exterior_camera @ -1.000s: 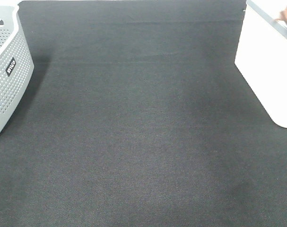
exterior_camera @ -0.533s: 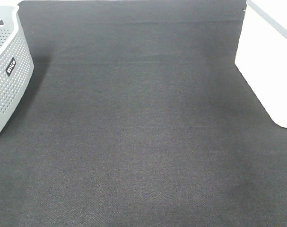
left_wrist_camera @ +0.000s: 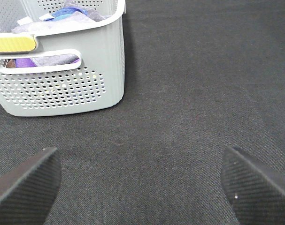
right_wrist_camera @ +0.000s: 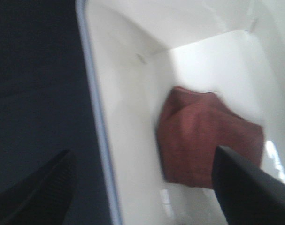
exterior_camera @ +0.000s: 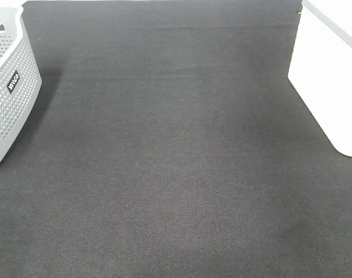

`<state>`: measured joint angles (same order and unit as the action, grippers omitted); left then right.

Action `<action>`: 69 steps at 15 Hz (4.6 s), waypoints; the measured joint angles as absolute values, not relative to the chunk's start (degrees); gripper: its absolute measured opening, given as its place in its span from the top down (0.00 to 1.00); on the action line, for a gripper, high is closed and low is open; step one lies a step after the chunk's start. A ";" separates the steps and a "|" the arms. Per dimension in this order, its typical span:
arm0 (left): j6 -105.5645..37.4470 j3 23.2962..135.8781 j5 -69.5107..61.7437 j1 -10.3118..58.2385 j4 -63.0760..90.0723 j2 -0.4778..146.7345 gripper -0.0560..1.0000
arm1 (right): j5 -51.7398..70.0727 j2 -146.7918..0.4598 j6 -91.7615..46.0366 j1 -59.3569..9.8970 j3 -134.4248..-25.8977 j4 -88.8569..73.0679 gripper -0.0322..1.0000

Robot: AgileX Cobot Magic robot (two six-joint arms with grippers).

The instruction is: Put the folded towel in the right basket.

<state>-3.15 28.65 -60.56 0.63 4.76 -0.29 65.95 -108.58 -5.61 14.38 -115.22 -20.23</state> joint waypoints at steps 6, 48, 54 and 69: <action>-3.15 28.65 -60.56 0.63 4.76 -0.29 0.12 | 69.44 -103.82 -5.61 4.76 -115.22 -17.93 0.24; -3.15 28.65 -60.56 0.63 4.76 -0.29 0.12 | 61.25 0.34 0.52 -4.35 -28.82 -2.23 0.24; -3.15 28.65 -60.56 0.63 4.76 -0.29 0.12 | 61.25 0.34 0.52 -4.35 -28.82 -2.23 0.24; -3.15 28.65 -60.56 0.63 4.76 -0.29 0.12 | 61.25 0.34 0.52 -4.35 -28.82 -2.23 0.24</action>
